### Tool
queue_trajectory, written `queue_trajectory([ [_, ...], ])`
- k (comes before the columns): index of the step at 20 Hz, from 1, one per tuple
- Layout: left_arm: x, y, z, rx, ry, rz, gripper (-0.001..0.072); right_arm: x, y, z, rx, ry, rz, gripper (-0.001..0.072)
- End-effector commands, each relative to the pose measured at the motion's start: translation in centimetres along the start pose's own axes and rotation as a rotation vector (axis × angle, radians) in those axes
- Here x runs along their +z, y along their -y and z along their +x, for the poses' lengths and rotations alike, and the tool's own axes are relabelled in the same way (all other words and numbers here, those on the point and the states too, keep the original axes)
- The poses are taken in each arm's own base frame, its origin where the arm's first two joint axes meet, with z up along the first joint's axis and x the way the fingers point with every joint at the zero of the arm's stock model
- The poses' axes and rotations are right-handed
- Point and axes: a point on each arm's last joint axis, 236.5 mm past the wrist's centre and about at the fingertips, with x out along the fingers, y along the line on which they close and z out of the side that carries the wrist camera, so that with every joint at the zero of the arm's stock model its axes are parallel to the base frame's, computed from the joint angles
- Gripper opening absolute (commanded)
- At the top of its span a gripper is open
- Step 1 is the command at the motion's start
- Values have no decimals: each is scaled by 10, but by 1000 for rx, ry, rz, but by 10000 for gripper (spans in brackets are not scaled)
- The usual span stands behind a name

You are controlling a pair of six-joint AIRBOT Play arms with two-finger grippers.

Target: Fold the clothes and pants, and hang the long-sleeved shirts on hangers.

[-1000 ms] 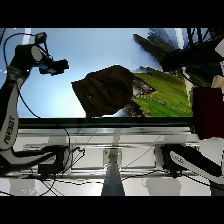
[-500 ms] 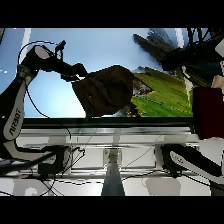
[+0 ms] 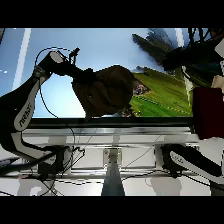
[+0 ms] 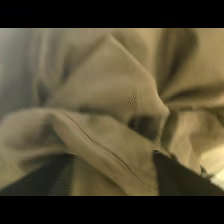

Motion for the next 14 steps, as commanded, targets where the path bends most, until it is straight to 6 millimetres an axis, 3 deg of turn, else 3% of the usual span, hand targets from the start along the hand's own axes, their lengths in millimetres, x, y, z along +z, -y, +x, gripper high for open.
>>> queue_trajectory([
  [1,23,-5,5,15,93,-3,214,-7,26,-2,-110,-32,-32,9],
  [2,26,-5,3,15,104,0,55,-11,34,-3,-141,-48,-41,9],
  [3,29,-3,0,14,111,32,15,-17,40,-4,-164,-72,-43,8],
  [6,54,18,-32,4,197,148,14,-47,57,-10,-170,-171,24,7],
  [8,74,49,-73,-10,295,241,14,-75,76,-9,-172,-237,106,7],
  [10,84,87,-120,-23,400,352,14,-104,80,6,-113,-271,215,6],
  [12,80,127,-170,-37,504,456,14,-130,64,32,4,-291,326,7],
  [14,66,165,-221,-47,611,557,14,-153,36,59,120,-317,408,8],
])
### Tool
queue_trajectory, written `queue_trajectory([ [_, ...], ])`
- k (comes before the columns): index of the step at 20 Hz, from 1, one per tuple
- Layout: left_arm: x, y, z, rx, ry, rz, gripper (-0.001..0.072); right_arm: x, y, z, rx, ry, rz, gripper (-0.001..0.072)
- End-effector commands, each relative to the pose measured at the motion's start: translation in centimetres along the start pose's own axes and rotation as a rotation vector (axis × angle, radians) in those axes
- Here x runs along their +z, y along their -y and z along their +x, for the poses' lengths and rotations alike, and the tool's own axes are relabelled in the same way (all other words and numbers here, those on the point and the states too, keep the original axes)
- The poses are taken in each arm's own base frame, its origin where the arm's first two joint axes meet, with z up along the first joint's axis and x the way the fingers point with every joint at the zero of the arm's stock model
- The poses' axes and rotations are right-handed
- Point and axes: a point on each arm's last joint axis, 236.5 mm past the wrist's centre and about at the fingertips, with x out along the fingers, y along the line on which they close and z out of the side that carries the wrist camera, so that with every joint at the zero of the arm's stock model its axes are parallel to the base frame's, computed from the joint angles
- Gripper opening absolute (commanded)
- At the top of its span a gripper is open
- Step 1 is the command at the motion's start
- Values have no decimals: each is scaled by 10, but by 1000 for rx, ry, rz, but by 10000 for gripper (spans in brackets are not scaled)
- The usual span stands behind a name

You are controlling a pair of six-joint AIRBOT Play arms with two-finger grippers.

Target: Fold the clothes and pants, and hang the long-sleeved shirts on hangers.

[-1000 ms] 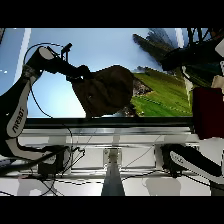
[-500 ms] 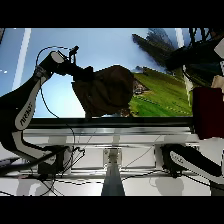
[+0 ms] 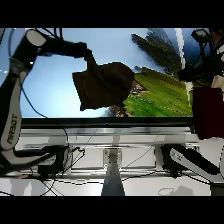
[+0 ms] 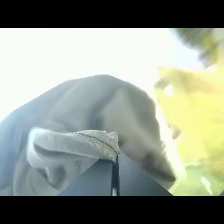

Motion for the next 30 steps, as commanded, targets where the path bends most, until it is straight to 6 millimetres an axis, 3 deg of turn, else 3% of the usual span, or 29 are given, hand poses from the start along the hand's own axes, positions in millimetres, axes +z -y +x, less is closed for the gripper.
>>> queue_trajectory([
  [1,50,64,-80,-17,207,195,14,-29,-35,47,219,-42,145,8],
  [3,73,104,-127,-23,358,292,14,-20,-58,61,325,18,230,31],
  [5,95,145,-176,-35,532,364,13,2,-69,62,395,112,306,35],
  [7,113,184,-232,-59,725,399,14,23,-73,55,440,190,355,155],
  [8,121,197,-260,-64,816,407,14,30,-75,52,458,216,373,205],
  [10,128,214,-309,-45,961,452,14,34,-77,50,472,229,385,208],
  [11,127,218,-322,-42,988,461,14,35,-79,50,477,231,384,211],
  [12,125,218,-330,-22,997,481,14,36,-84,49,484,233,379,321],
  [13,122,216,-329,2,983,508,14,40,-91,49,490,242,367,495],
  [14,117,213,-323,23,949,534,14,42,-102,50,502,243,348,607],
  [17,105,194,-296,101,836,594,14,51,-136,58,475,270,234,621],
  [19,99,178,-279,163,760,634,14,45,-158,77,416,248,101,621],
  [22,89,155,-253,221,641,667,14,14,-208,109,406,128,-103,621],
  [26,83,127,-229,302,536,704,14,-34,-275,135,442,51,-534,621],
  [28,84,122,-226,322,525,713,14,-52,-289,145,407,49,-773,621],
  [30,85,118,-227,341,521,723,14,-51,-295,149,347,87,-908,620],
])
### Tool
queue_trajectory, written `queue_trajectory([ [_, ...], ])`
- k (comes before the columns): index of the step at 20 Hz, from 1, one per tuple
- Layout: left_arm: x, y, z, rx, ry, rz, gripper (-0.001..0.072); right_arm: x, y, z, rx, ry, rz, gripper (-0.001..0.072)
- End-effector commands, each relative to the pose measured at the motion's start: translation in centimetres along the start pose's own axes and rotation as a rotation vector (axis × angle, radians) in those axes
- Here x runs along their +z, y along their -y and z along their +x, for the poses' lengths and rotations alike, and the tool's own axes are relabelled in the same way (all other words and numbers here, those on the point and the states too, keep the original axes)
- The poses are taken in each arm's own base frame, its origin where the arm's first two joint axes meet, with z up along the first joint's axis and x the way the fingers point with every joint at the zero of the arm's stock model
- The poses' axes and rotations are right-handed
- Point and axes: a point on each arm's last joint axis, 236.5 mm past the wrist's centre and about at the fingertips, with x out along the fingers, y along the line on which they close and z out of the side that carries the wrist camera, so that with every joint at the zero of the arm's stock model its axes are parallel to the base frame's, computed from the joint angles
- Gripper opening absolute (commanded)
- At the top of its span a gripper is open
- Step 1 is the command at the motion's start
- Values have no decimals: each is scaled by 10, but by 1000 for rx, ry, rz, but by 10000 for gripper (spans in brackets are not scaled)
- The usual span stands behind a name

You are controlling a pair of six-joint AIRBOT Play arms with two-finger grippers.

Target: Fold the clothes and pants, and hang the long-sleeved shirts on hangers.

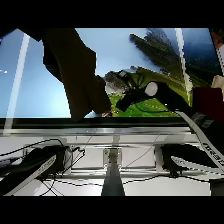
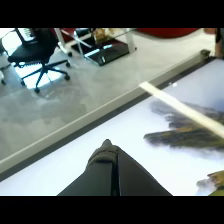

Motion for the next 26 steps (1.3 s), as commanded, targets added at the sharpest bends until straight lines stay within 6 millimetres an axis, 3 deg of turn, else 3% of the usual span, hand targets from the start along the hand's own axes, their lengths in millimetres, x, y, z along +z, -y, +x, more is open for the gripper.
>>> queue_trajectory([
  [1,-11,-8,3,29,-44,45,14,3,-13,19,-74,-27,-264,617],
  [6,-14,-13,3,53,-57,67,14,13,19,26,-112,19,208,580],
  [9,-14,-13,3,53,-57,67,14,30,18,36,-14,20,367,567],
  [15,-14,-14,3,56,-58,71,14,29,12,70,95,-101,484,550],
  [17,-14,-14,3,56,-58,71,15,29,13,72,98,-105,499,545],
  [18,-15,-14,3,56,-58,71,14,31,13,72,99,-104,505,443],
  [19,-15,-14,3,56,-59,71,14,31,12,71,102,-107,503,293],
  [22,-15,-14,3,56,-59,71,14,29,10,71,108,-119,502,250],
  [25,-15,-14,3,56,-59,71,14,28,9,70,111,-125,501,42],
  [26,-15,-14,3,56,-59,71,14,28,10,70,109,-125,499,9],
])
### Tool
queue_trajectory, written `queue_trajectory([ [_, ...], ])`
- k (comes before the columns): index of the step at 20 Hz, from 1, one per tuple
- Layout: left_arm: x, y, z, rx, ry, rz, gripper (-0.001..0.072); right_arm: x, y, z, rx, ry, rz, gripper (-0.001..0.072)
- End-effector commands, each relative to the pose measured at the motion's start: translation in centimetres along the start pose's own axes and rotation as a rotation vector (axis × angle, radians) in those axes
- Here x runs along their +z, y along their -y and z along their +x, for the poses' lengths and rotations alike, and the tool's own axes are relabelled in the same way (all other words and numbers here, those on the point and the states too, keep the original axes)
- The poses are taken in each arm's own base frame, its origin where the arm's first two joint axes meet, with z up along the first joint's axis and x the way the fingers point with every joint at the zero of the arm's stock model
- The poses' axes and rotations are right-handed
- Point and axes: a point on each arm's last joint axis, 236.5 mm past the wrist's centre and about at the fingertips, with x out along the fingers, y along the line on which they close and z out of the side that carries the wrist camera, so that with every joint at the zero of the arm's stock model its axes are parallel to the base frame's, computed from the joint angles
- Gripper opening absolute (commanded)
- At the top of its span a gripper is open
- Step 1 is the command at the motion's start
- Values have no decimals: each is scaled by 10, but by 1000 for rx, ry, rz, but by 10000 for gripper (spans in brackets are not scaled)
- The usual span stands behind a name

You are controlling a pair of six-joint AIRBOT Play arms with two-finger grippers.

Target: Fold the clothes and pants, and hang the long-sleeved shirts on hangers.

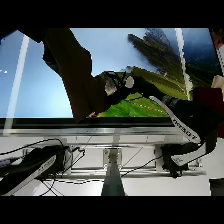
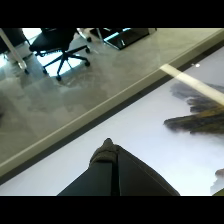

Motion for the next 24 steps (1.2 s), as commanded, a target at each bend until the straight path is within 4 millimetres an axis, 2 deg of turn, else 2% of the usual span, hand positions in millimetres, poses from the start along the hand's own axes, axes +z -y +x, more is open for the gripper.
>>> queue_trajectory([
  [1,0,0,0,1,-1,0,14,0,0,-1,-3,-4,-3,9],
  [4,-2,-3,0,12,-7,14,14,10,12,-17,-82,19,-89,9],
  [6,-7,-14,0,58,-29,-17,14,32,24,-50,-165,74,-154,8],
  [7,-11,-21,-1,91,-43,-51,14,49,31,-77,-205,138,-154,9],
  [9,-17,-37,-4,154,-65,-88,14,80,45,-146,-277,290,-151,8],
  [10,-19,-45,-7,176,-66,-113,14,92,51,-189,-312,377,-147,9],
  [12,-23,-66,-18,236,-65,-175,14,101,62,-277,-381,552,-125,8],
  [14,-26,-91,-34,311,-57,-234,14,92,64,-367,-449,728,-101,8],
  [15,-27,-102,-44,347,-50,-253,14,83,62,-404,-479,805,-92,8],
  [16,-26,-112,-54,382,-41,-263,14,71,56,-444,-512,889,-91,8],
  [18,-21,-123,-72,428,-19,-261,15,47,33,-507,-565,1045,-115,8],
  [21,-5,-123,-93,445,31,-252,15,7,-24,-583,-604,1282,-195,9],
  [24,16,-121,-119,466,105,-237,14,-34,-71,-629,-619,1437,-261,8],
])
